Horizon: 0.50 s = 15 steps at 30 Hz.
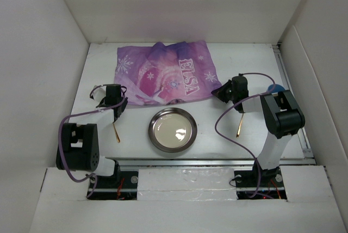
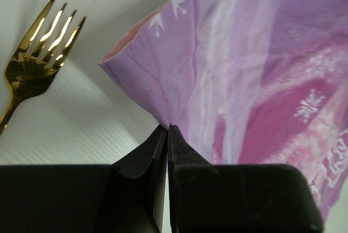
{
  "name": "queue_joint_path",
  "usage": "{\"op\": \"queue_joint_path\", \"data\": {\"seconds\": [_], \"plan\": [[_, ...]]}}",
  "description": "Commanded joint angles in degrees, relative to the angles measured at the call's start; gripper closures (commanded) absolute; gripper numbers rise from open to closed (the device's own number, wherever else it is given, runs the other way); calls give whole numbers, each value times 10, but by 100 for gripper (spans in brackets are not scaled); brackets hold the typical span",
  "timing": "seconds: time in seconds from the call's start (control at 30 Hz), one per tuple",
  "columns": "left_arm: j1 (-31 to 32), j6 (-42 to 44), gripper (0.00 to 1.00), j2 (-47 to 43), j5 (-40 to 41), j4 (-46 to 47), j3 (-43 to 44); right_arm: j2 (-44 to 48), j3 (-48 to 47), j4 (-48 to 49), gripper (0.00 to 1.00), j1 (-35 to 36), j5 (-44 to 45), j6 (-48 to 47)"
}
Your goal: Set the dinner table for one person
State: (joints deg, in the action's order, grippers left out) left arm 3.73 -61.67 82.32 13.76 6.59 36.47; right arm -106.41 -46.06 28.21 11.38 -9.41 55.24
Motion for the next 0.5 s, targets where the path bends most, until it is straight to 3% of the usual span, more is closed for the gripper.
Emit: {"op": "queue_joint_path", "data": {"seconds": [0.0,0.03,0.13,0.17,0.3,0.47], "plan": [[8,21,100,-48,36,18,0,37,-18,-8,91,28,41,-20],[8,21,100,-58,36,22,-3,42,-20,-10,72,28,47,-26],[8,20,100,-57,31,37,-12,40,-21,-24,52,33,42,-26],[8,16,100,-55,29,34,-13,40,-12,-15,50,33,30,-16],[8,16,100,-49,24,40,-22,39,22,10,50,33,21,-1],[8,16,100,-63,24,47,-31,34,44,26,61,33,18,17]]}}
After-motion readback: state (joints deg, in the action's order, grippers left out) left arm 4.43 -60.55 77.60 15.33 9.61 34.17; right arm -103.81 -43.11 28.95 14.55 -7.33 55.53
